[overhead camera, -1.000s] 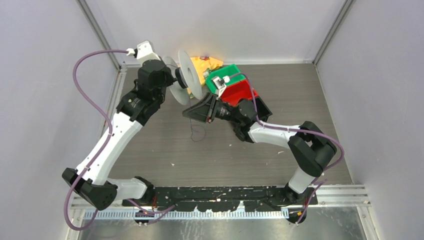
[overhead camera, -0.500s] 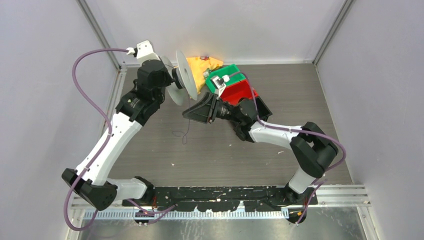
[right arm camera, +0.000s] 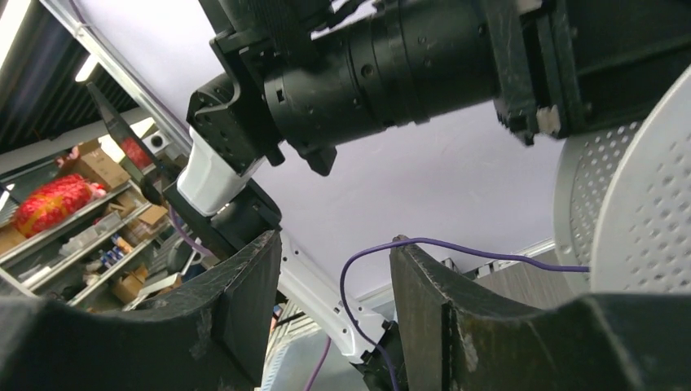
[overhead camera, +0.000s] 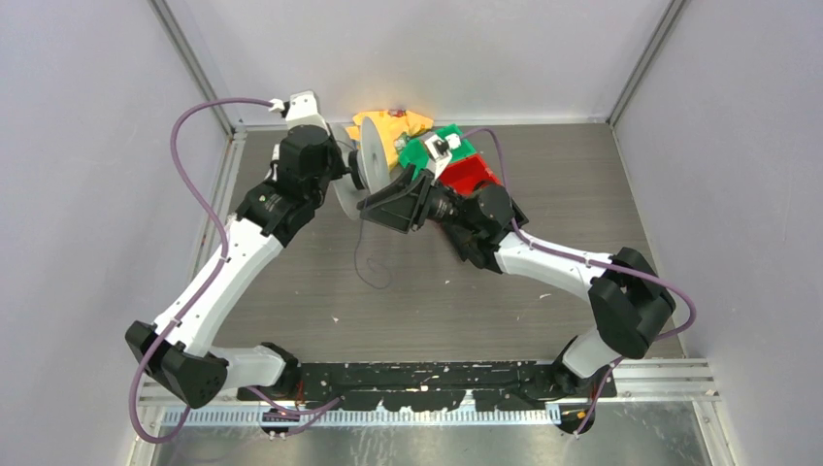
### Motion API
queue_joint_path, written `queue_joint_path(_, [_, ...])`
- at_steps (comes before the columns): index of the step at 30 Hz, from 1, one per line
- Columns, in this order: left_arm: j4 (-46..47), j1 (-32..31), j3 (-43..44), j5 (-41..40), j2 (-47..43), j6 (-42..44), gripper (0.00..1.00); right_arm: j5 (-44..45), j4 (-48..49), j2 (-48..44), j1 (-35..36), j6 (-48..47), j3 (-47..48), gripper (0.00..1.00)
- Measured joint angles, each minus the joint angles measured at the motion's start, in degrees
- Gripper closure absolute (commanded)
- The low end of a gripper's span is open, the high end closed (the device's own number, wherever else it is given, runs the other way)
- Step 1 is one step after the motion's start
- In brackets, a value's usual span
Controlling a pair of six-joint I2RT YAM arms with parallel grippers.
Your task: Wrap the cables
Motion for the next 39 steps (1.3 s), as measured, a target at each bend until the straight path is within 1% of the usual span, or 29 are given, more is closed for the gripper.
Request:
queue_joint_path(10, [-0.04,-0.17,-2.95,6.32,-2.03,1.77,0.99,3.02,-0.46,0.07,-3.93,-0.33,0.85,0.42])
queue_joint_path(20, [-1.42,-2.08,-2.99,9.44,-3.3,4.11,1.0,5.81,0.76,1.18,-7.32,0.46,2.67,0.41])
queue_joint_path(23, [-1.46,-2.08,-2.99,9.2,-3.65,4.79,0.99,6.19,0.57,0.63,-8.74,0.2,1.92,0.38])
queue_joint_path(25, [-1.53,-2.08,-2.73,8.7,-3.96,5.88,1.0,6.4,-1.18,-1.25,-9.84,-0.92,0.15,0.34])
queue_joint_path(27, [-2.05,-2.08,-1.4,8.22,-3.93,7.04,0.99,6.82,-4.96,-4.68,-10.97,-3.32,-1.86,0.3])
queue_joint_path(30, [-2.97,-2.08,2.64,7.56,-3.8,8.55,1.0,8.31,-12.87,-11.72,-12.5,-10.12,-3.32,0.2])
queue_joint_path(32, [-3.32,-2.08,6.84,7.21,-3.39,8.96,0.99,10.73,-19.98,-17.97,-13.16,-16.98,-4.09,0.17])
queue_joint_path(35, [-3.52,-2.08,12.68,7.06,-2.91,9.01,1.0,15.26,-26.97,-24.39,-13.25,-26.05,-6.05,0.15])
queue_joint_path(37, [-3.78,-2.08,16.24,7.06,-2.69,9.01,0.99,18.27,-29.44,-25.4,-13.27,-30.71,-8.22,0.14])
queue_joint_path(39, [-4.04,-2.08,18.99,7.1,-2.38,9.01,0.99,20.48,-30.01,-23.74,-13.25,-33.2,-10.93,0.13])
